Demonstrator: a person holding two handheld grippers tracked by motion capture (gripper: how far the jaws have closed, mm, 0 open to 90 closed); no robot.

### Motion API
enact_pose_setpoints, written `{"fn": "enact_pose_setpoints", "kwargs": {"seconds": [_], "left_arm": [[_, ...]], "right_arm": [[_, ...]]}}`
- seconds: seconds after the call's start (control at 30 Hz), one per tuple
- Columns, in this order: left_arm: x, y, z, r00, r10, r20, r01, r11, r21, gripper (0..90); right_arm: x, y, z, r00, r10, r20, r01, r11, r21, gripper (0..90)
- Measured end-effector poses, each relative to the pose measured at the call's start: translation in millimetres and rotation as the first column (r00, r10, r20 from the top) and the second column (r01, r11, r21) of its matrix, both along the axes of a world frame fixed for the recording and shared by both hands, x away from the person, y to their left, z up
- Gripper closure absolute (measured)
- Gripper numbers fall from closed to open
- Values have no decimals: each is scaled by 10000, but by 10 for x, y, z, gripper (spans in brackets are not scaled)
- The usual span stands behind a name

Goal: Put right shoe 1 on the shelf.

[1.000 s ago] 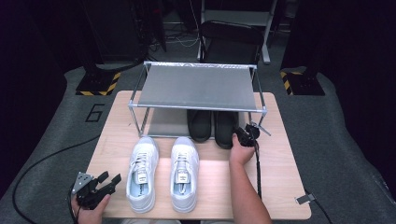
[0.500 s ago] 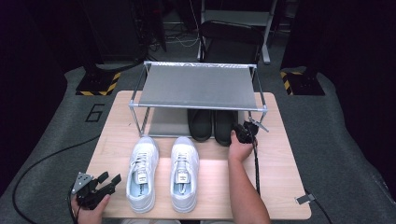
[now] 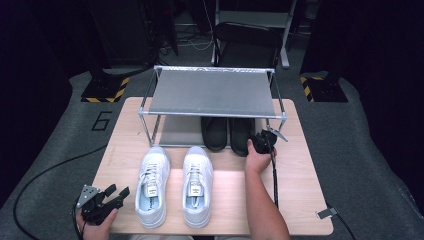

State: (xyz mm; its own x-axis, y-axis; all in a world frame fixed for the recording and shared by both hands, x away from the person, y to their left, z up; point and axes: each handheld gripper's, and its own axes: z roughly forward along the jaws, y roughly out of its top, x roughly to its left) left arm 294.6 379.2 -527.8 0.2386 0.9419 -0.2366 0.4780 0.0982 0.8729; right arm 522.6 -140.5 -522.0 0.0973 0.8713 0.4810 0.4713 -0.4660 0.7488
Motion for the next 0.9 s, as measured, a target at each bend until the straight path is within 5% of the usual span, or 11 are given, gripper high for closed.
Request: {"fn": "enact_pose_setpoints", "kwargs": {"seconds": [0.53,0.9], "left_arm": [[-1,-2,19,9999,-147,-69,148,9999,33,391],[-5,2,23,10000,14,4,-14,9999,-135,395]], "right_arm": [[-317,6,84,9976,449,536,-412,9968,-683,544],[-651,88,229,9863,1444,802,-1341,9834,-1219,536]]}}
